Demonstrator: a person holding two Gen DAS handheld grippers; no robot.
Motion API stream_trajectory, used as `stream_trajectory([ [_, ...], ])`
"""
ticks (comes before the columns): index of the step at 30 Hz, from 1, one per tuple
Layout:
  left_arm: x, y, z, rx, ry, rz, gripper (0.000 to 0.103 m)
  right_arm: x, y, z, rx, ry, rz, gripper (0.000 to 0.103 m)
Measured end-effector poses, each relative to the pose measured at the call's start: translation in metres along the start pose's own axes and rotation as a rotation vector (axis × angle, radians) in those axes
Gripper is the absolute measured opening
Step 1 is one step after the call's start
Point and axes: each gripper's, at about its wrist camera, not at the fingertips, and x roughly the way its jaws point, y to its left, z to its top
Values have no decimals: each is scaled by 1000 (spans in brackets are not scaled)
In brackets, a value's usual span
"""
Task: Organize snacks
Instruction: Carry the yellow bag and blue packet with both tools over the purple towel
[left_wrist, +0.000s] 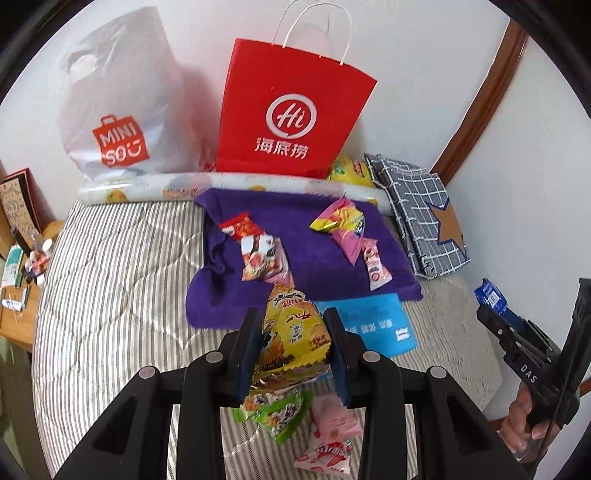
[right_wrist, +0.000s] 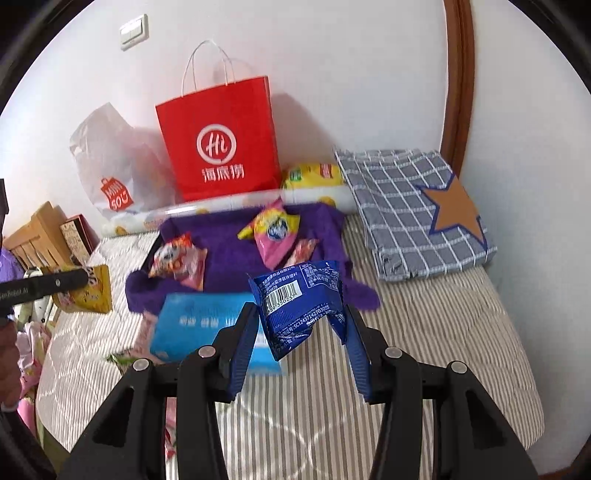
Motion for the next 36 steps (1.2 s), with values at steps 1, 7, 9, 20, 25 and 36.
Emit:
stream_trajectory([
  [1, -1, -2, 4, 4, -7, 2, 33, 1, 0, 6, 2, -4, 5, 46],
  [7, 0, -3, 22, -2, -22, 7, 33, 10, 3, 29, 0, -30, 28, 46],
  [9, 0, -1, 29, -6, -32, 12, 33, 16, 4, 37, 2, -30, 34, 46],
  [20, 19, 20, 61, -50, -47, 42, 33, 58, 10, 68, 3, -16, 61, 46],
  [25, 36, 32, 78, -73, -45, 42, 33, 82, 10, 77, 9, 0, 69, 46],
  [36, 79, 52, 97, -102, -16, 42, 33, 148, 17, 67, -1, 110, 79, 46],
])
